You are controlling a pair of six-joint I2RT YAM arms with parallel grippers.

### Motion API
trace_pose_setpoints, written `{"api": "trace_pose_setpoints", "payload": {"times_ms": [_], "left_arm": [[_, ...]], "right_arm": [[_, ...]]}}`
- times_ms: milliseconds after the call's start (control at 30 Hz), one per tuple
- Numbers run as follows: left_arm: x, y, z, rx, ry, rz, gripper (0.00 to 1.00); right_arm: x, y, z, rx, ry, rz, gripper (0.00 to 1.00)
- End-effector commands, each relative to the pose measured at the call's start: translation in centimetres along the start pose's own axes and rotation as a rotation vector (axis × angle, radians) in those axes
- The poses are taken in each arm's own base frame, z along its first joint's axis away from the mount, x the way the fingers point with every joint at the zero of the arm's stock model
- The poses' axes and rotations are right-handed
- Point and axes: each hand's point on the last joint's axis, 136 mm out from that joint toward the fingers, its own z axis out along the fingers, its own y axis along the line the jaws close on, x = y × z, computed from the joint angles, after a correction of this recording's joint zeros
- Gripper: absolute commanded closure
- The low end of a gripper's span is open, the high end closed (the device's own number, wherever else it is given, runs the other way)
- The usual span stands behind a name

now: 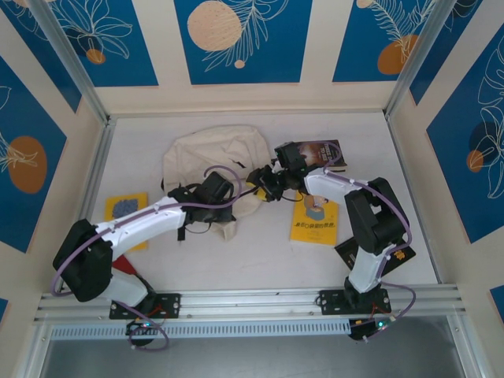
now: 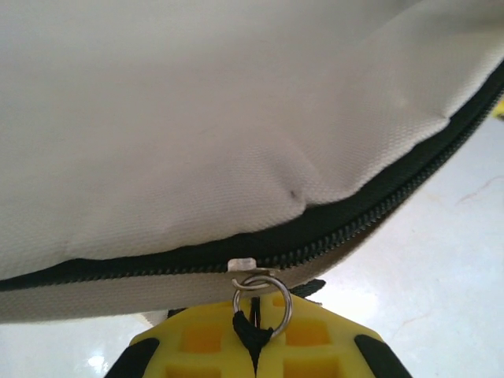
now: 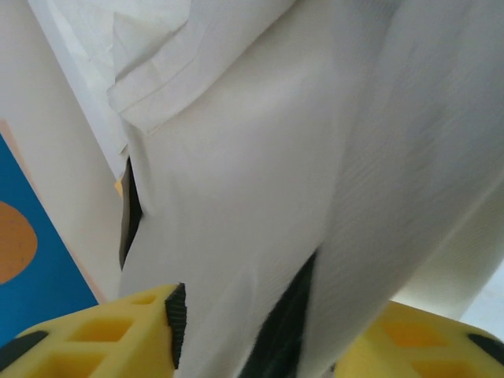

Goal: Pack books, pencil case, and school supplies into a backpack

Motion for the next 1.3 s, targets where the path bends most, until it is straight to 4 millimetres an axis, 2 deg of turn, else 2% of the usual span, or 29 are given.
{"api": "trace_pose_setpoints", "payload": {"times_ms": [0, 100, 233, 367, 433, 600, 733, 833, 900, 1033, 1133, 1267], "left_arm": [[-1.5, -2.3, -0.5, 0.098, -0.020, 0.036, 1.00], [-1.6, -2.5, -0.5, 0.105, -0.017, 0.046, 1.00], [-1.5, -1.7, -0.6, 0.057, -0.014, 0.047, 1.00], [-1.0, -0.2, -0.8, -0.012, 0.001, 0.053, 1.00], [-0.7, 0.6, -0.9, -0.043, 0.012, 0.053, 1.00], [0.2, 2.7, -1.0, -0.095, 0.036, 0.041, 1.00], [0.5, 4.6, -1.0, -0.112, 0.048, 0.000, 1.00], [0.4, 4.8, -0.8, -0.084, 0.054, -0.016, 1.00], [0.3, 4.0, -0.6, -0.044, 0.059, -0.006, 1.00], [-0.4, 1.7, -0.5, 0.063, 0.065, 0.018, 1.00], [-1.1, 0.1, -0.7, 0.126, 0.064, 0.046, 1.00], [-1.6, -1.7, -0.9, 0.196, 0.072, 0.074, 1.00]], "right_arm": [[2.5, 1.6, -0.4, -0.042, 0.056, 0.024, 0.46], [3.0, 1.4, 0.1, -0.026, 0.063, 0.040, 0.49], [2.2, -0.1, 0.2, 0.033, 0.019, 0.065, 0.70], [0.7, -1.4, -0.6, 0.094, -0.055, 0.050, 0.84], [-0.3, -2.3, -1.2, 0.139, -0.104, 0.038, 0.88], [-2.6, -3.7, -2.3, 0.199, -0.189, 0.002, 0.91], [-4.3, -4.3, -3.0, 0.216, -0.226, -0.022, 0.91], [-5.1, -4.2, -3.3, 0.191, -0.226, -0.034, 0.91], [-4.8, -3.4, -3.4, 0.144, -0.202, -0.048, 0.86], [-3.1, -1.6, -3.6, 0.065, -0.140, -0.048, 0.69], [-1.8, -1.3, -4.0, 0.043, -0.116, -0.017, 0.55], [-0.1, -1.1, -4.8, 0.041, -0.108, 0.019, 0.51]]}}
